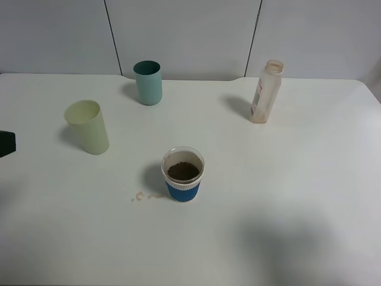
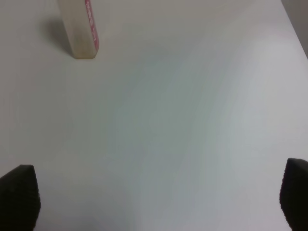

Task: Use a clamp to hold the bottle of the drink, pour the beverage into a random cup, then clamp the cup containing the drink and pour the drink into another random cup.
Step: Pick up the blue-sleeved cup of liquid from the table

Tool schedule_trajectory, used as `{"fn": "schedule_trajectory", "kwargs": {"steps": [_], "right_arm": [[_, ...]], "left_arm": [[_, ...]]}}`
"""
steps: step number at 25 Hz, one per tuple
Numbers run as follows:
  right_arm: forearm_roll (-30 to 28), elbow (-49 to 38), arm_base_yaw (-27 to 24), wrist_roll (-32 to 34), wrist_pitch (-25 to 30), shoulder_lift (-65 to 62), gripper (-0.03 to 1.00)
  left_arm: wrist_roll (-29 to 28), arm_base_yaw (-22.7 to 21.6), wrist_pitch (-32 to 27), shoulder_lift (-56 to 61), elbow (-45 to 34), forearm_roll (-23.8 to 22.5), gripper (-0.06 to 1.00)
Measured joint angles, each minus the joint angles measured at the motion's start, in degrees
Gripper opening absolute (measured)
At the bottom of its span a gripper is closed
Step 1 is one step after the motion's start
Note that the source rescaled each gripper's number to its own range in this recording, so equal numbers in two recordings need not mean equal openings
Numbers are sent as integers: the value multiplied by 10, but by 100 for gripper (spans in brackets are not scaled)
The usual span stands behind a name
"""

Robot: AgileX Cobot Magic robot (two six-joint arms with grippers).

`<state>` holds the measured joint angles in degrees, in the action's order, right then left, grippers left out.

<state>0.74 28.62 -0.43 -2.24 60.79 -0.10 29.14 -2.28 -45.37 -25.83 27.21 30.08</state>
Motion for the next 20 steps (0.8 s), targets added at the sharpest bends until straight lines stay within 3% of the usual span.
{"fn": "schedule_trajectory", "kwargs": {"steps": [6,14,20], "right_arm": [[0,0,0,0,0,0,100],[0,0,0,0,0,0,100],[0,0,0,0,0,0,100]], "left_arm": [[-2,39,45,-10,-11,0,70],[-6,148,125,-97,-11,-3,70],[-33,236,234,-168,-44,-31,70]]}}
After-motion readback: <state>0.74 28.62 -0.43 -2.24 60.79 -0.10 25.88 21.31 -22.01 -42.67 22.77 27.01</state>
